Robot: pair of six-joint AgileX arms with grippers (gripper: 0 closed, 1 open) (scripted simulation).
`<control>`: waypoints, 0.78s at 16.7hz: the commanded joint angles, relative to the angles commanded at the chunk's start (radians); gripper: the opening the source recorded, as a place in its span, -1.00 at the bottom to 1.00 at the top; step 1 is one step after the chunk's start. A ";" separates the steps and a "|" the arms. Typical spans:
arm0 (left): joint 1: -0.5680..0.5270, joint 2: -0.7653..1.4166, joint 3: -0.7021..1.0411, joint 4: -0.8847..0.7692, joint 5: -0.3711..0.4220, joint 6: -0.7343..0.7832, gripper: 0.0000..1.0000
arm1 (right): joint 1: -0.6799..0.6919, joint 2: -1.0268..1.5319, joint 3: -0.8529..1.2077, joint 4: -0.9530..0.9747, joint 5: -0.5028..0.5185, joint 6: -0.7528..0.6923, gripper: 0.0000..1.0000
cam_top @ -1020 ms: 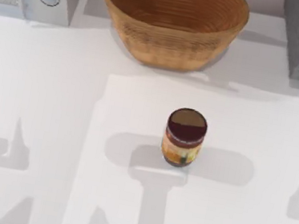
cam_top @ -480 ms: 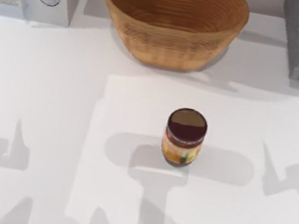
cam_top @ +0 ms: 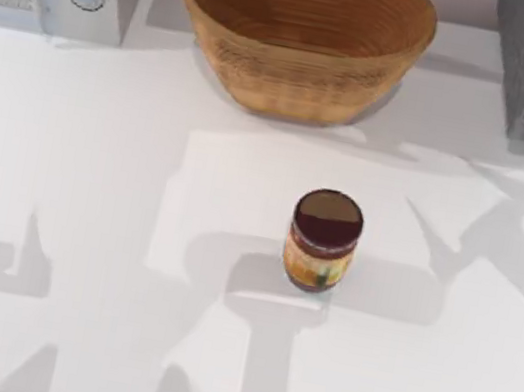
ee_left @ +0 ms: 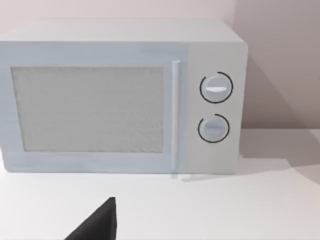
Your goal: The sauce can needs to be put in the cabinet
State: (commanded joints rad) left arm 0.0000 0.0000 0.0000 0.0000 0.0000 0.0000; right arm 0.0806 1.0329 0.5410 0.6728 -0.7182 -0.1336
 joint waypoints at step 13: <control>0.000 0.000 0.000 0.000 0.000 0.000 1.00 | 0.049 0.916 0.262 0.290 -0.486 -0.253 1.00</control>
State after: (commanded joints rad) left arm 0.0000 0.0000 0.0000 0.0000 0.0000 0.0000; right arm 0.1300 1.9489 0.8026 0.9623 -1.2038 -0.3868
